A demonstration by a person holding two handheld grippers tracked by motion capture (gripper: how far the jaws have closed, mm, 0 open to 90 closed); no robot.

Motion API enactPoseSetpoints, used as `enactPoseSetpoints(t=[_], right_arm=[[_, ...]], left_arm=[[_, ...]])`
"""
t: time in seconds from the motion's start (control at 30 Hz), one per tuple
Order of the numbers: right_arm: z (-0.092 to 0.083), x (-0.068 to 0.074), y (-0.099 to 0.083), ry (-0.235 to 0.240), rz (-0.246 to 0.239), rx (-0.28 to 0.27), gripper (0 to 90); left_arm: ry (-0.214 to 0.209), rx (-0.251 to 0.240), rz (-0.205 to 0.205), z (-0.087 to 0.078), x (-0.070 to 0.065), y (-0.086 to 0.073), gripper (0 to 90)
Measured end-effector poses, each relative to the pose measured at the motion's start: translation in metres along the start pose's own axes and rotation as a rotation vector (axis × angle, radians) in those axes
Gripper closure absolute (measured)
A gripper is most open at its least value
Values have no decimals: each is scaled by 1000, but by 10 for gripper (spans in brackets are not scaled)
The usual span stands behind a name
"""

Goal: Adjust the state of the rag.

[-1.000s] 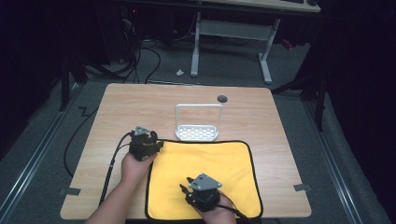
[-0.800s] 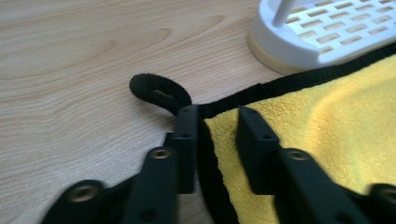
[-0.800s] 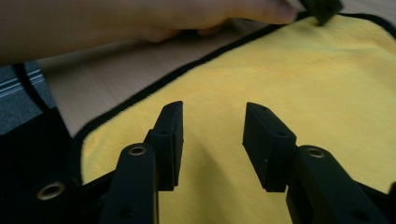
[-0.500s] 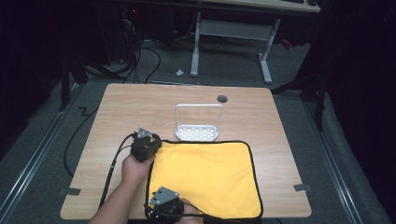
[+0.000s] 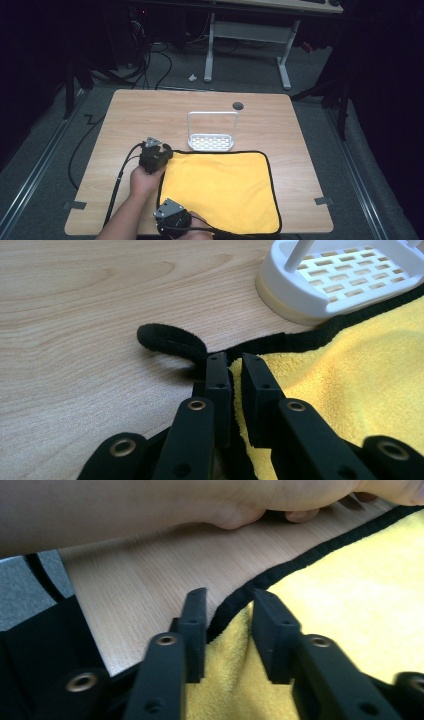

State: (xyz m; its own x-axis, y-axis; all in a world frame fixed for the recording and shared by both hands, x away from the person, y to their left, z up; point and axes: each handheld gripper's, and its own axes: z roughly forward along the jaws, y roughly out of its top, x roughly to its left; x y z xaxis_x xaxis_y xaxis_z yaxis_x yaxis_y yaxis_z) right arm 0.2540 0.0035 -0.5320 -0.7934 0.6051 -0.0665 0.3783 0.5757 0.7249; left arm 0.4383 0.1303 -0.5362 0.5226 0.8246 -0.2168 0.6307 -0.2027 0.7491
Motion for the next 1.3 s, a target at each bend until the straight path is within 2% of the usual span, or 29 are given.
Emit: enactPoseSetpoints(t=[0.13,0.27,0.43,0.53,0.6,0.73,0.77,0.87,0.97,1.07,1.3], right_arm=[[-1,-3,1,-1,-7,8,819],[-5,-4,2,8,-12,-11,824],[-14,-6,5,9,-20,-52,826],[-19,-7,7,6,-27,-64,831],[-22,-8,8,6,-28,-83,833],[-28,-9,12,3,-30,-108,834],[-29,-9,14,4,-31,-119,834],[-33,-8,19,3,-40,-138,834],[-36,-6,25,7,-49,-156,834],[-35,-2,32,16,-58,-164,834],[-23,16,57,52,-101,-195,835]], left_arm=[[-6,-1,-7,0,1,0,826],[-12,1,-15,0,2,0,825],[-23,-6,-51,-2,5,-1,824],[-23,-17,-53,-3,5,-1,834],[-38,-30,-75,-4,7,-1,836],[-87,-85,-207,-12,20,-3,842],[-85,-88,-210,-13,20,-4,843],[-73,-94,-185,-16,17,-4,843],[-81,-141,-211,-24,19,-2,843],[-71,-163,-221,-34,24,-1,845],[-28,-203,-240,-69,50,-5,846]])
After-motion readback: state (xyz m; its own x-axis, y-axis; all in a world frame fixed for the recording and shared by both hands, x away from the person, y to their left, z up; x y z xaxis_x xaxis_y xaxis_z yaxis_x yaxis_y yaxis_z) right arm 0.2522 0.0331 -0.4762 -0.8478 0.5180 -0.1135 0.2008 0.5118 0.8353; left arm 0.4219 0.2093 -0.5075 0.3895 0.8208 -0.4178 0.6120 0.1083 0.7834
